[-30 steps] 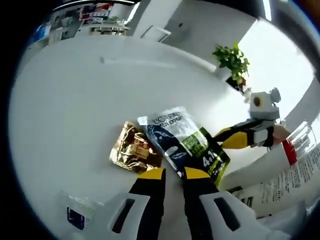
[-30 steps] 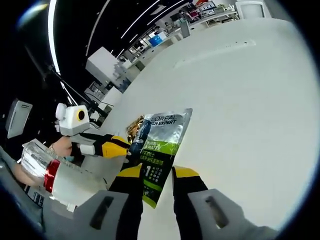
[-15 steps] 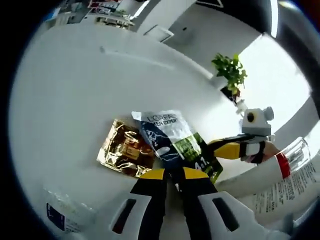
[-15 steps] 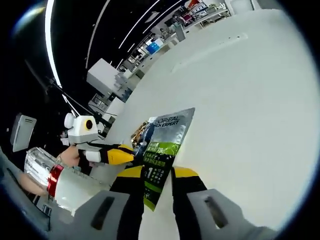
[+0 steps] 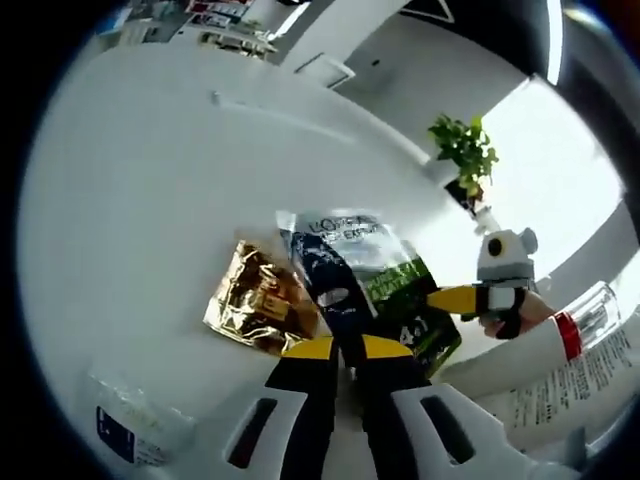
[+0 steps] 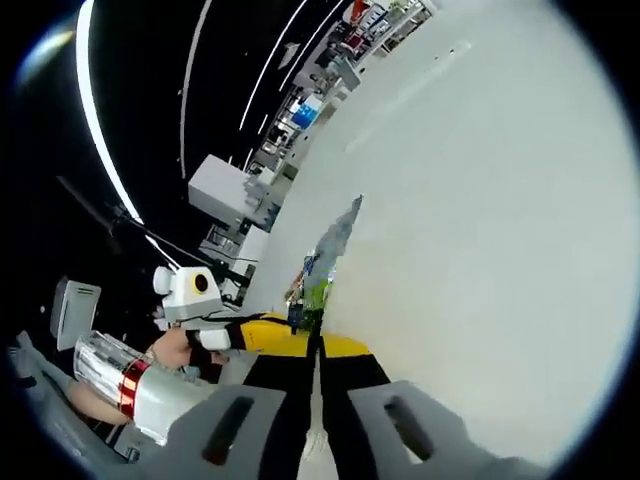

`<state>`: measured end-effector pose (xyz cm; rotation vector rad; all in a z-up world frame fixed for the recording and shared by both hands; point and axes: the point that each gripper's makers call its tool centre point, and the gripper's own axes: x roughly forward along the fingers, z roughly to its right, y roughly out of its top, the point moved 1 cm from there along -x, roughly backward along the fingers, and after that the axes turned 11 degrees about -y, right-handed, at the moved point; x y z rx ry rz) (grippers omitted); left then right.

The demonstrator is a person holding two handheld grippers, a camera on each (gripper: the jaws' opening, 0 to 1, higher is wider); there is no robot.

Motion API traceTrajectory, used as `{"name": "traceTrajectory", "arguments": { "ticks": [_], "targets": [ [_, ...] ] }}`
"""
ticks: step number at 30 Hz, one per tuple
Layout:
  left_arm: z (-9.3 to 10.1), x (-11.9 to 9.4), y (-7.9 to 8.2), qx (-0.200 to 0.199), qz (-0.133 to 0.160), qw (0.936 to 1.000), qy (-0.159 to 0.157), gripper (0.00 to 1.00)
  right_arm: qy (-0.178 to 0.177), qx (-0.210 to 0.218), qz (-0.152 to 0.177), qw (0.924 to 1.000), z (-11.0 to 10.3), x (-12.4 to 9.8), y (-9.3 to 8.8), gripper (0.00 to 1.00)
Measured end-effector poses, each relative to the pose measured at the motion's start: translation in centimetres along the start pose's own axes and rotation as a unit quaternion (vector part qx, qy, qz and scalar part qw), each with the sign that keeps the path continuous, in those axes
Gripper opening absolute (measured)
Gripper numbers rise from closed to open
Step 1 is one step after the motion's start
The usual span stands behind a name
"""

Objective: Arrange the skincare products in the storage area until every visible bottle or jar stands upright without overlapping.

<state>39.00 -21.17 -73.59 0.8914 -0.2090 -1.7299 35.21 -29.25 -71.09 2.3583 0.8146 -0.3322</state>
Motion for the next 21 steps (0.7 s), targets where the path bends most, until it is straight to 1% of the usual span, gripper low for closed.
{"name": "traceTrajectory", "arguments": {
  "ticks": [2, 4, 9, 13, 17, 21],
  "targets": [
    [0.1, -0.1, 0.2, -0.005, 0.008, 1.0, -0.002, 0.04, -0.002, -0.002, 0.0, 1.0, -0.2, 0.0, 0.2, 0.01],
    [0.0, -0.3, 0.4, -0.005, 0.011, 0.9999, -0.002, 0.04, 0.004, -0.003, 0.002, 1.0, -0.6, 0.0, 0.4, 0.01],
    [0.4, -1.1, 1.2, -0.005, 0.029, 0.9996, -0.006, 0.05, 0.013, -0.006, 0.017, 0.9998, -1.5, -0.3, 1.4, 0.01],
    [0.9, -1.9, 2.3, 0.0, 0.051, 0.9986, -0.013, 0.07, 0.017, -0.016, 0.025, 0.9994, -2.2, -0.7, 2.0, 0.01],
    [1.4, -2.7, 3.6, 0.006, 0.075, 0.997, -0.02, 0.07, 0.03, -0.019, 0.047, 0.9983, -3.3, -1.1, 3.2, 0.01],
    [2.3, -3.3, 4.5, 0.013, 0.094, 0.9948, -0.037, 0.09, 0.04, -0.028, 0.06, 0.997, -4.6, -1.4, 4.2, 0.01]
  ]
}}
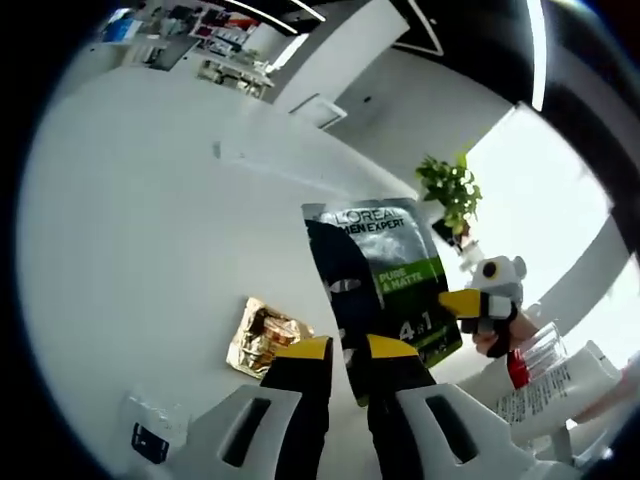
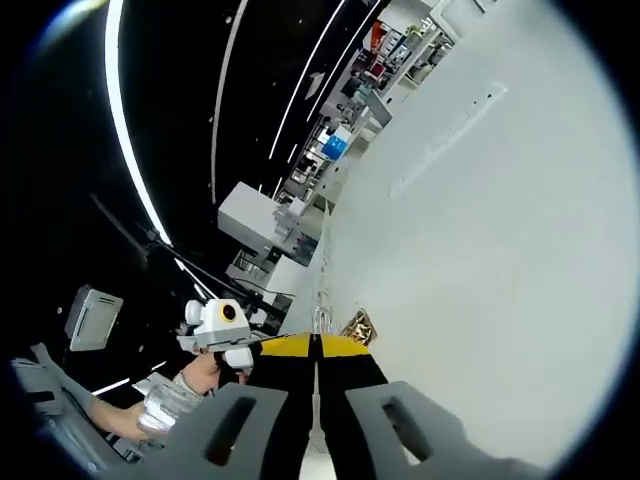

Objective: Arrange the skincare products in the storage area until every visible bottle or jar stands upright without overlapping.

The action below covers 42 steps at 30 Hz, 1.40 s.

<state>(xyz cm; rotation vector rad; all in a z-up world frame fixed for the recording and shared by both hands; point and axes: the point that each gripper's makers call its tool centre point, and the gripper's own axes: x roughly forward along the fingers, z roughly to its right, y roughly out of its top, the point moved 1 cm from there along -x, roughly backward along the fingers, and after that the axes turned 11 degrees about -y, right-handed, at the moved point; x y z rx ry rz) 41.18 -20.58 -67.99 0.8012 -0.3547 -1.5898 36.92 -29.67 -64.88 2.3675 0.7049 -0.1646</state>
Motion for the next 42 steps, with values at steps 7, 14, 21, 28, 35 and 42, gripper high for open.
{"name": "traceTrajectory", "arguments": {
  "ticks": [7, 14, 21, 28, 35, 42],
  "targets": [
    [1.2, -1.1, 2.0, 0.026, 0.023, 0.9994, -0.01, 0.13, 0.03, -0.019, 0.024, 0.9991, -3.1, -0.4, 1.8, 0.01],
    [3.2, -2.4, 4.4, 0.051, 0.049, 0.9971, -0.027, 0.17, 0.065, -0.041, 0.04, 0.9962, -6.5, -0.6, 3.3, 0.01],
    [6.0, -3.6, 5.8, 0.071, 0.062, 0.9931, -0.069, 0.21, 0.096, -0.052, 0.044, 0.993, -9.1, -1.2, 3.4, 0.01],
    [9.3, -4.8, 6.8, 0.078, 0.078, 0.9853, -0.13, 0.21, 0.129, -0.046, 0.048, 0.9895, -11.0, -2.1, 3.3, 0.01],
    [10.7, -5.3, 7.0, 0.081, 0.077, 0.9837, -0.141, 0.14, 0.151, -0.043, 0.053, 0.9862, -12.5, -3.0, 3.2, 0.01],
    [12.0, -6.2, 7.0, 0.073, 0.08, 0.9806, -0.163, 0.05, 0.154, -0.037, 0.055, 0.9859, -12.6, -3.6, 3.1, 0.01]
  ]
}}
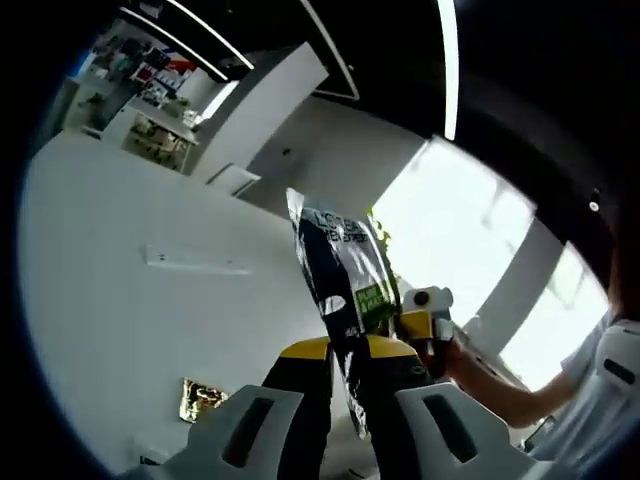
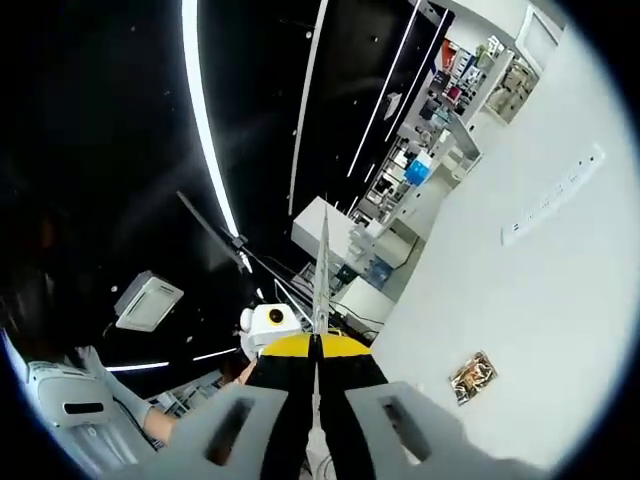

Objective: Arrange the skincare products in the storage area until every visible bottle or jar stands upright without overlapping.

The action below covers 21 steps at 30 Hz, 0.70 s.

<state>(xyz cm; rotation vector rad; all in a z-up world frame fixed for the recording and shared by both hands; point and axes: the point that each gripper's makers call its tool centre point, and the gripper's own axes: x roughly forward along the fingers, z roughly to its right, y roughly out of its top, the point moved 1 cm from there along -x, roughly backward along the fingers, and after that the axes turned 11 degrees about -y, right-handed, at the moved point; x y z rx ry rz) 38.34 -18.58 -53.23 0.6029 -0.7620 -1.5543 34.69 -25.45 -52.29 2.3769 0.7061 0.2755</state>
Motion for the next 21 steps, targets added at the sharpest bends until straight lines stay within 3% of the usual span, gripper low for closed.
{"name": "traceTrajectory", "arguments": {
  "ticks": [5, 21],
  "targets": [
    [1.1, -0.1, 0.2, -0.001, 0.004, 0.9999, -0.017, 0.0, 0.002, 0.001, 0.0, 1.0, -0.3, -0.2, 0.1, 0.01],
    [3.2, -1.7, 0.7, 0.022, -0.01, 0.9986, -0.048, 0.0, 0.026, -0.004, -0.013, 0.9996, -2.6, -0.9, -1.2, 0.01]
  ]
}}
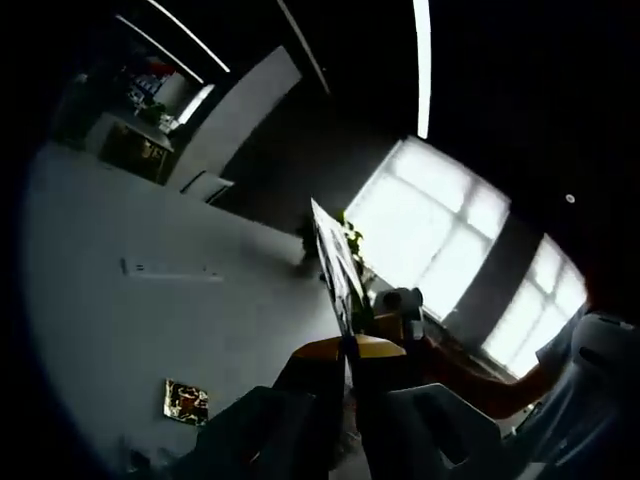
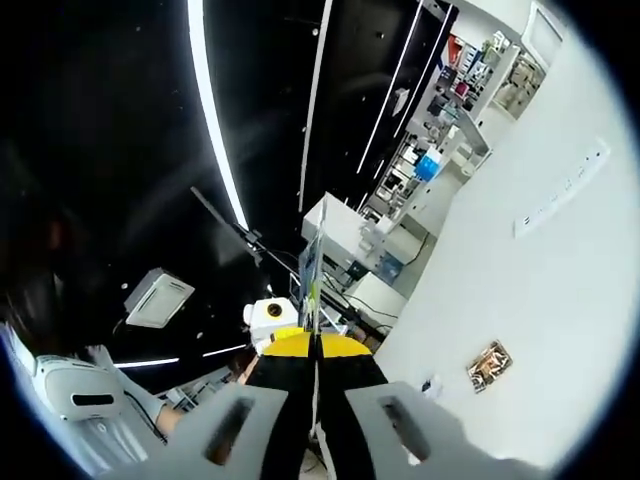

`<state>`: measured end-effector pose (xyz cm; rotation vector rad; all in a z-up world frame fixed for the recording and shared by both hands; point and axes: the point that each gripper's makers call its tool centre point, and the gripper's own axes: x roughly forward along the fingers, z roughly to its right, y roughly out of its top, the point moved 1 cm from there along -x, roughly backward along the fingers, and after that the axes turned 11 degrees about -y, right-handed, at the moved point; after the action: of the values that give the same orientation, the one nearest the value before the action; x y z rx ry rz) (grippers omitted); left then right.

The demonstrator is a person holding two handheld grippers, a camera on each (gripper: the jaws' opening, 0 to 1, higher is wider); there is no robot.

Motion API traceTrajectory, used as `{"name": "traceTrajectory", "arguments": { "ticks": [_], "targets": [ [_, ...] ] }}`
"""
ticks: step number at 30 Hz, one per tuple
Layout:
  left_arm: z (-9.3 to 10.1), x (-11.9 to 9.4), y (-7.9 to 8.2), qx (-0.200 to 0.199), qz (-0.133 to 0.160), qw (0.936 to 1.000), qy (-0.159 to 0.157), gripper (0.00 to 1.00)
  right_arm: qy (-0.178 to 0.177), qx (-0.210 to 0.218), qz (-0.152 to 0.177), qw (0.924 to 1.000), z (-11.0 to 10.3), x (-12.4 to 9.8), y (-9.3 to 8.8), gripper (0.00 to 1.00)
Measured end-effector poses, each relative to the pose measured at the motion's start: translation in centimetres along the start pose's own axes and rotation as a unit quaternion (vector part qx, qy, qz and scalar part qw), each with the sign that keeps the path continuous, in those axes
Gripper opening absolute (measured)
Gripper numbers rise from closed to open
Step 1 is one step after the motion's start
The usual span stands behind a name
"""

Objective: Arrange the skincare products in the storage area until every visible bottle or jar stands upright without overlapping.

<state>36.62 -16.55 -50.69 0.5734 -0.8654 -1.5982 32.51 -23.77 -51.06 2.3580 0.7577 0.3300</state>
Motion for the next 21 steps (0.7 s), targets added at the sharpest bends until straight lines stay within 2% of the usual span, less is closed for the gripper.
{"name": "traceTrajectory", "arguments": {
  "ticks": [7, 11, 16, 21],
  "targets": [
    [1.6, -1.0, -0.6, 0.022, -0.016, 0.9996, -0.01, 0.0, 0.011, -0.014, -0.02, 0.9996, -1.4, -0.4, -1.5, 0.01],
    [2.4, -1.7, -0.8, -0.006, -0.012, 0.9998, -0.013, 0.0, 0.015, -0.021, -0.026, 0.9994, -2.3, -0.3, -2.1, 0.01],
    [3.2, -2.2, -1.1, 0.006, -0.01, 0.9999, -0.002, 0.0, 0.009, -0.033, -0.029, 0.999, -3.0, -0.1, -2.6, 0.01],
    [4.5, -3.0, -1.3, -0.011, -0.005, 0.9999, -0.006, 0.0, 0.01, -0.049, -0.033, 0.9982, -4.0, -0.2, -3.3, 0.01]
  ]
}}
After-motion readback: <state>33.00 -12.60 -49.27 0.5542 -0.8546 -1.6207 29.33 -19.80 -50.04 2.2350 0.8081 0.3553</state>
